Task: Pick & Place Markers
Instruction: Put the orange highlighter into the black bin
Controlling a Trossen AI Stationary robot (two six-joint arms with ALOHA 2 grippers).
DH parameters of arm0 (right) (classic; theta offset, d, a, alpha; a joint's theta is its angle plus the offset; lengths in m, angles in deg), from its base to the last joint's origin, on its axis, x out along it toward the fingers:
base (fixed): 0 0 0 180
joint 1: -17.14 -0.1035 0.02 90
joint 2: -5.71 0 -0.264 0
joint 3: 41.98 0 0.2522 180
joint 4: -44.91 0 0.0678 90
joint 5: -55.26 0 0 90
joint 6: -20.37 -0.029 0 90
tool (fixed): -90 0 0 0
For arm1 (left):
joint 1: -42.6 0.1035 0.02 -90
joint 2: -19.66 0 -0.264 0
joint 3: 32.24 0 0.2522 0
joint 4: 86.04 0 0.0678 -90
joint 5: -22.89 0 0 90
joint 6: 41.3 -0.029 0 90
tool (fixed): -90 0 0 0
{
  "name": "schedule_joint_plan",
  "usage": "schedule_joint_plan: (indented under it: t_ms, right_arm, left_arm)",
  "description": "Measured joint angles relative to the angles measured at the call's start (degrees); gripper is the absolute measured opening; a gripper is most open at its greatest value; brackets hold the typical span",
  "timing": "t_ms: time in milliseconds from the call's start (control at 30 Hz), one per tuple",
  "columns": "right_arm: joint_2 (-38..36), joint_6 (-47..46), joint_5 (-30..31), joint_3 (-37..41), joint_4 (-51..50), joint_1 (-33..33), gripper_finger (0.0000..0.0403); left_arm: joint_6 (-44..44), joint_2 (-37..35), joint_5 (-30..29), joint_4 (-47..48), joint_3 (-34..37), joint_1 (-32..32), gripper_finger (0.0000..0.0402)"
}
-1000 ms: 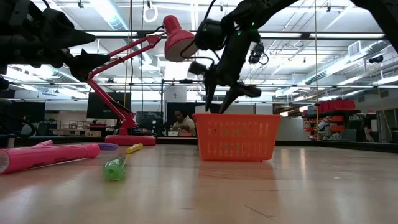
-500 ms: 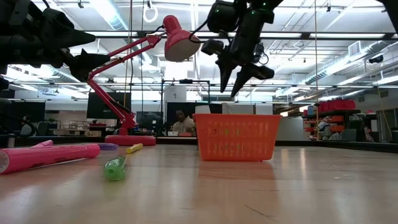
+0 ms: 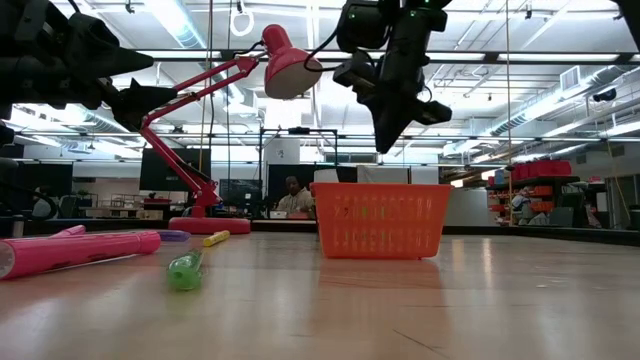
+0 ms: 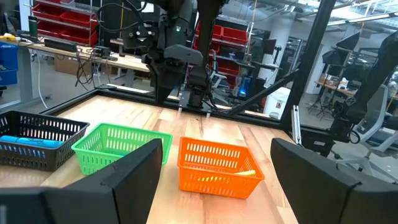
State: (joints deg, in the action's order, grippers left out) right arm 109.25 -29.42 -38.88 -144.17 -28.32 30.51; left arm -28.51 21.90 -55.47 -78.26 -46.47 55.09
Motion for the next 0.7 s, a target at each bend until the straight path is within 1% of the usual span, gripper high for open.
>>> schedule_joint_plan:
  t_ms: [133, 233, 333, 467, 700]
  right_arm:
    - [-0.4, 1.9, 0.0, 0.0, -0.2, 0.0, 0.0005]
    - [-2.1, 5.1, 0.0, 1.7, 1.9, 0.0, 0.0005]
    - [-6.4, 7.3, 0.0, 8.0, 9.6, 0.4, 0.0009]
    - [-13.7, 7.9, 0.0, 17.8, 21.3, 1.3, 0.001]
    - [-26.6, 13.5, 0.2, 35.1, 42.2, 4.1, 0.001]
  left_arm:
    - [0.0, 0.0, 0.0, 0.0, 0.0, 0.0, 0.0307]
    - [0.0, 0.0, 0.0, 0.0, 0.0, 0.0, 0.0307]
    - [0.0, 0.0, 0.0, 0.0, 0.0, 0.0, 0.0307]
    - [0.0, 0.0, 0.0, 0.0, 0.0, 0.0, 0.0307]
    - [0.0, 0.0, 0.0, 0.0, 0.0, 0.0, 0.0307]
